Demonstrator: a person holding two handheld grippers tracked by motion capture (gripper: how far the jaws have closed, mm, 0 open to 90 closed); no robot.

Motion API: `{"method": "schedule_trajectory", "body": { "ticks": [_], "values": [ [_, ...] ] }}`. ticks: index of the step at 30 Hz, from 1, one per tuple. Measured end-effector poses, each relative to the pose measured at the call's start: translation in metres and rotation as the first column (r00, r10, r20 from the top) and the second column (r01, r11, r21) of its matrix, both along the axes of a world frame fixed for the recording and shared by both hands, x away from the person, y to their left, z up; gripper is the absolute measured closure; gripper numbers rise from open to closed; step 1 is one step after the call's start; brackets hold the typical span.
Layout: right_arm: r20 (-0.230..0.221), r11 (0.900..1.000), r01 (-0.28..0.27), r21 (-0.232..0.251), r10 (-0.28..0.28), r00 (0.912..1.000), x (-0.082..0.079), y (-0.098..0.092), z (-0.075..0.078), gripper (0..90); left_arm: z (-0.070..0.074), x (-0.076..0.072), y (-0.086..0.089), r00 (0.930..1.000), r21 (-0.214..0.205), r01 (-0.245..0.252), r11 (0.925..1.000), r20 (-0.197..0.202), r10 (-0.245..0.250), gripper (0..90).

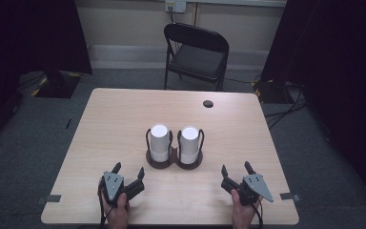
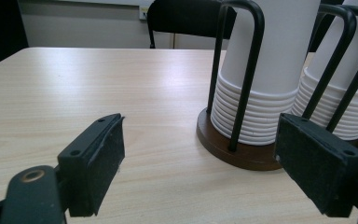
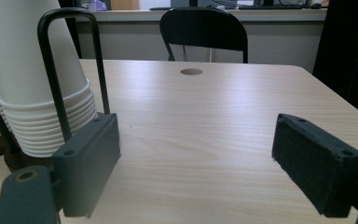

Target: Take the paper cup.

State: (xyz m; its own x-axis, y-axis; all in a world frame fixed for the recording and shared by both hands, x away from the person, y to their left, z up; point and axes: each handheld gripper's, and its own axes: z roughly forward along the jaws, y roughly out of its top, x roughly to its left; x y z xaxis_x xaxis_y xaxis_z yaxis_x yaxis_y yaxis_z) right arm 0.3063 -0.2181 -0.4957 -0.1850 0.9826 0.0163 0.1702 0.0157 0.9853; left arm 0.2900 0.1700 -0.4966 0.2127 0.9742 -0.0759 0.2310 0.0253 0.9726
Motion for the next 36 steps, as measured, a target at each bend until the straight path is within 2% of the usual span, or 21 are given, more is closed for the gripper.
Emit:
{"method": "schedule_trajectory", "body": {
  "ticks": [4, 5, 10, 12, 14, 18, 22, 25, 29, 34, 36],
  "values": [
    [-0.005, 1.0, -0.002, -0.009, 0.002, 1.0, 0.0, 0.001, 0.0, 14.1, 0.0, 0.001, 0.001, 1.0, -0.009, -0.002, 1.0, -0.007, 0.002, 16.2],
    [-0.009, 0.9999, 0.008, -0.013, -0.008, 0.9999, 0.001, 0.001, 0.0, 14.5, 0.0, 0.001, 0.0, 0.9997, -0.004, -0.021, 0.9998, -0.015, 0.021, 16.2],
    [-0.01, 0.9995, 0.02, -0.026, -0.02, 0.9998, 0.001, 0.003, 0.0, 16.2, 0.0, -0.002, -0.002, 0.9997, 0.016, -0.009, 0.9998, 0.021, 0.009, 16.8],
    [-0.006, 0.9997, 0.013, -0.021, -0.013, 0.9999, 0.0, 0.003, 0.0, 19.5, 0.0, -0.001, -0.002, 0.9998, 0.016, -0.012, 0.9998, 0.015, 0.012, 16.8],
    [-0.011, 0.9998, 0.01, -0.019, -0.01, 0.9999, 0.0, 0.002, 0.0, 19.0, 0.0, 0.0, -0.002, 0.9998, 0.012, -0.017, 0.9998, 0.006, 0.017, 16.9],
    [-0.006, 0.9996, -0.006, -0.028, 0.006, 1.0, 0.0, 0.004, 0.0, 16.1, -0.001, -0.002, -0.002, 0.999, 0.002, -0.03, 0.9995, 0.034, 0.03, 17.3],
    [-0.014, 0.9998, -0.004, -0.02, 0.004, 0.9999, 0.001, 0.003, 0.0, 16.6, 0.0, -0.002, -0.002, 0.9996, 0.014, -0.014, 0.9998, 0.026, 0.014, 17.3],
    [-0.032, 0.9986, -0.038, -0.036, 0.037, 0.9988, 0.004, 0.006, 0.001, 18.1, 0.0, -0.002, -0.002, 0.9996, 0.015, -0.009, 0.9998, 0.026, 0.009, 17.4],
    [-0.058, 0.9963, -0.08, -0.032, 0.078, 0.9953, 0.007, 0.008, 0.002, 20.8, 0.0, -0.003, -0.002, 0.9995, 0.02, -0.003, 0.9998, 0.033, 0.002, 17.7],
    [-0.052, 0.9939, -0.109, -0.02, 0.107, 0.9929, 0.008, 0.007, 0.012, 21.9, 0.0, -0.002, -0.003, 0.9995, 0.026, -0.006, 0.9996, 0.031, 0.006, 18.0],
    [-0.087, 0.9907, -0.136, 0.004, 0.136, 0.9869, 0.011, 0.008, 0.017, 22.2, 0.0, -0.003, -0.003, 0.9994, 0.023, -0.009, 0.9997, 0.033, 0.008, 18.1]
  ]
}}
